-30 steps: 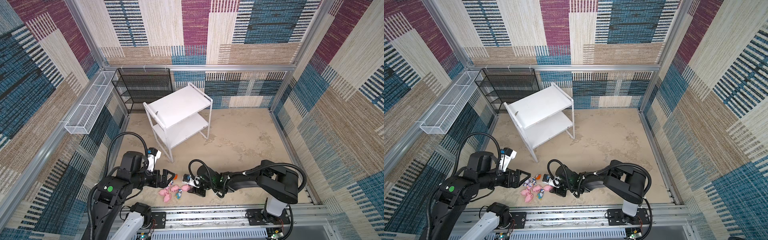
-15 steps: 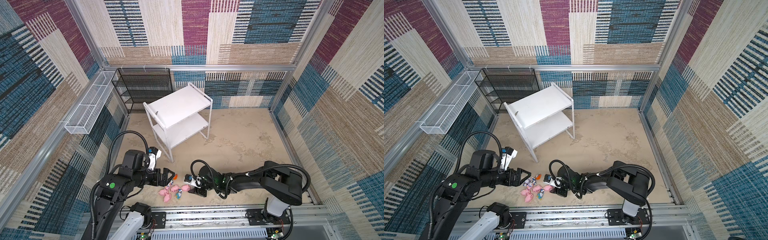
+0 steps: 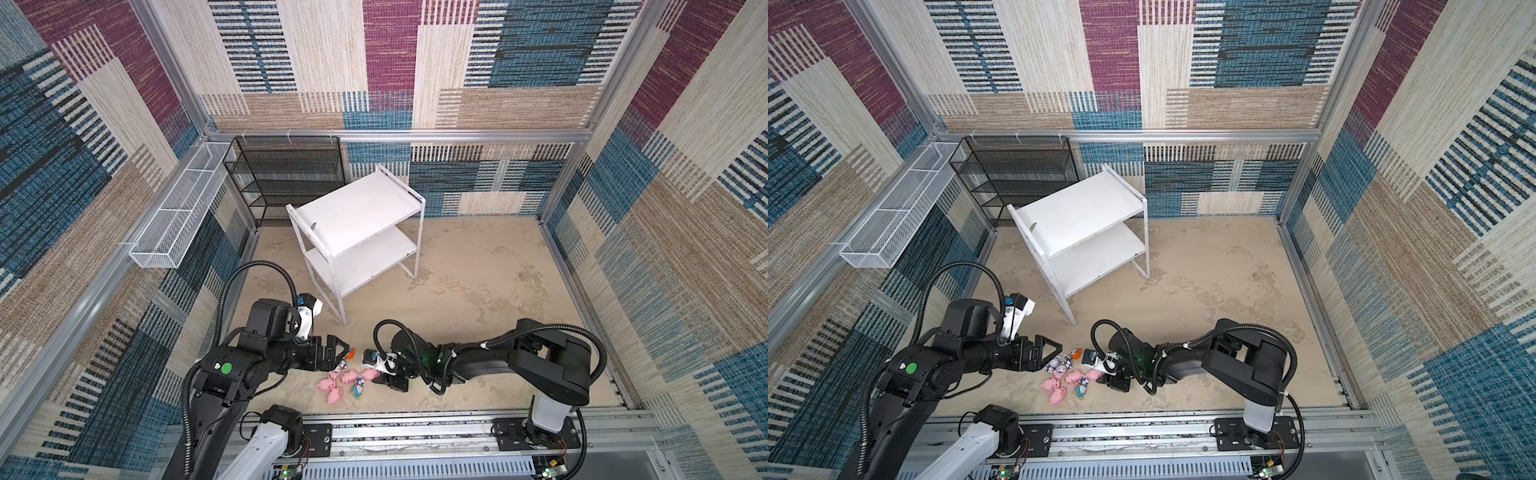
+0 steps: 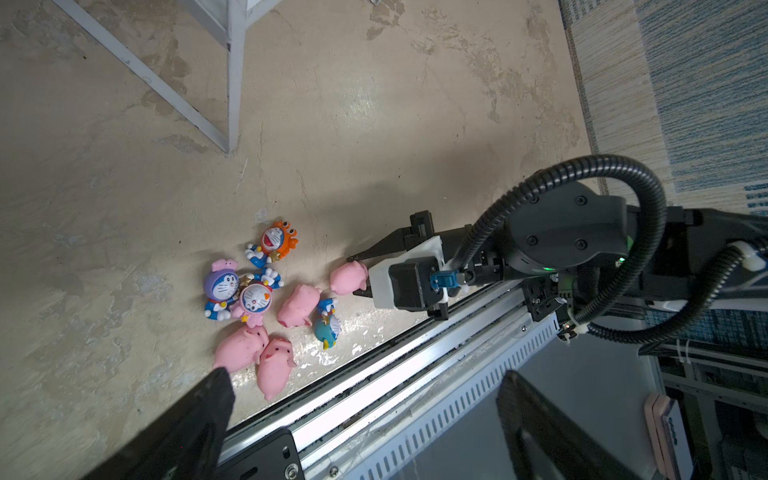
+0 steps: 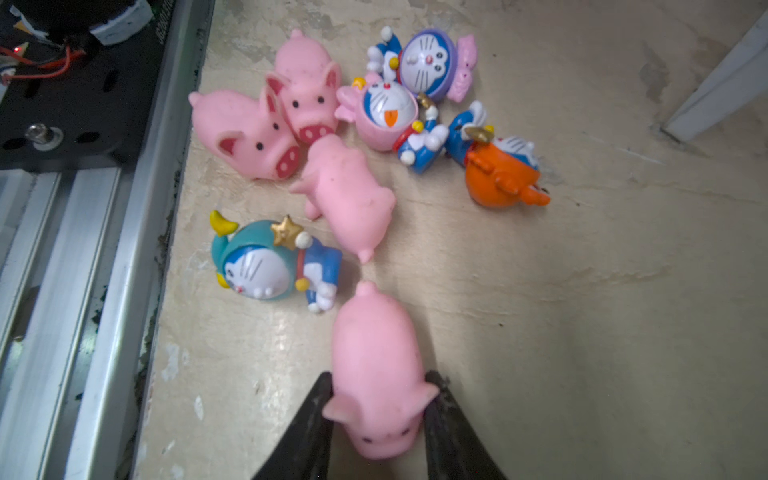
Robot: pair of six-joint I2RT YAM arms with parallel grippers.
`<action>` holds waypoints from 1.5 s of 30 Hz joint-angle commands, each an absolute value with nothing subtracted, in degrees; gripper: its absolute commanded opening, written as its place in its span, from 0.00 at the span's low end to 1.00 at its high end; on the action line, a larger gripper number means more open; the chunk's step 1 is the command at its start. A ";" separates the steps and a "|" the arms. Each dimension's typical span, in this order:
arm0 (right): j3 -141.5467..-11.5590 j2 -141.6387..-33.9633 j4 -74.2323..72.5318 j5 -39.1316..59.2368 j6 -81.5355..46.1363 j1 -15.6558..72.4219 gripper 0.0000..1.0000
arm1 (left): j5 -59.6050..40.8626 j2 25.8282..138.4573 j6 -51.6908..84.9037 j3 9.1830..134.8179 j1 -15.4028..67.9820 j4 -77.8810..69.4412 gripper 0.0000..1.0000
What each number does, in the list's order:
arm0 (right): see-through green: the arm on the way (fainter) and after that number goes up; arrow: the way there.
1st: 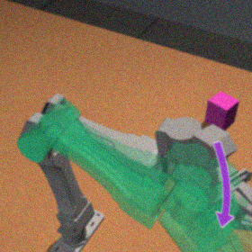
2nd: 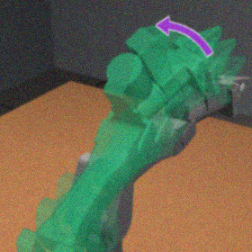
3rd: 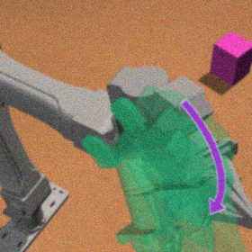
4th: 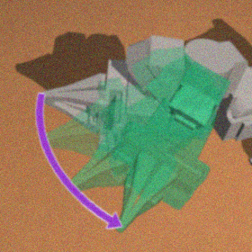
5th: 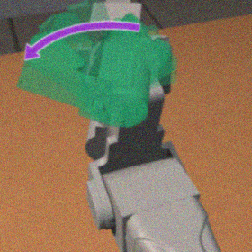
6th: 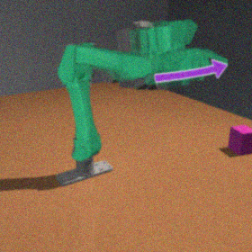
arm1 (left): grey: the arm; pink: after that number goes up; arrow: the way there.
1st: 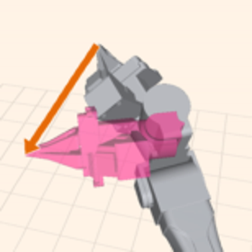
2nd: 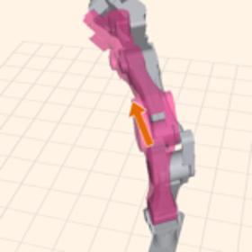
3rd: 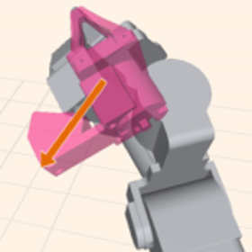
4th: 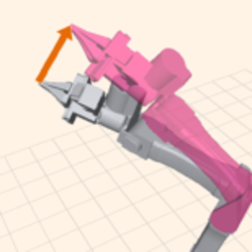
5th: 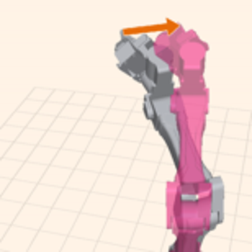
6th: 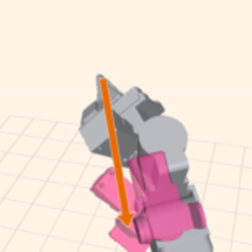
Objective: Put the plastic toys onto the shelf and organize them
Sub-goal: 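Close the right gripper on the pink pig and lift it, then carry the pig with the right gripper onto the cart's lower shelf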
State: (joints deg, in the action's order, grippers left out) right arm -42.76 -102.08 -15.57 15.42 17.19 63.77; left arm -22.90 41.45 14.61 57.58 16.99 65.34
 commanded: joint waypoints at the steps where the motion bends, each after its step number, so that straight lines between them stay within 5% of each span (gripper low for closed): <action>1: -42.51 -100.71 -16.56 15.48 17.51 63.82 0.33 | -23.29 41.49 14.50 57.57 16.98 66.01 0.99; 9: -42.58 -94.93 -17.49 14.26 14.98 61.97 0.32 | -21.09 41.71 15.91 57.71 17.04 66.01 0.99; 28: -68.13 -100.71 -11.34 -13.11 -0.57 53.70 0.31 | -9.55 32.51 21.11 56.90 17.00 55.85 0.99; 45: -74.88 -106.50 -12.22 -13.62 -6.00 53.51 0.32 | -6.23 31.05 20.00 52.53 17.02 50.26 0.99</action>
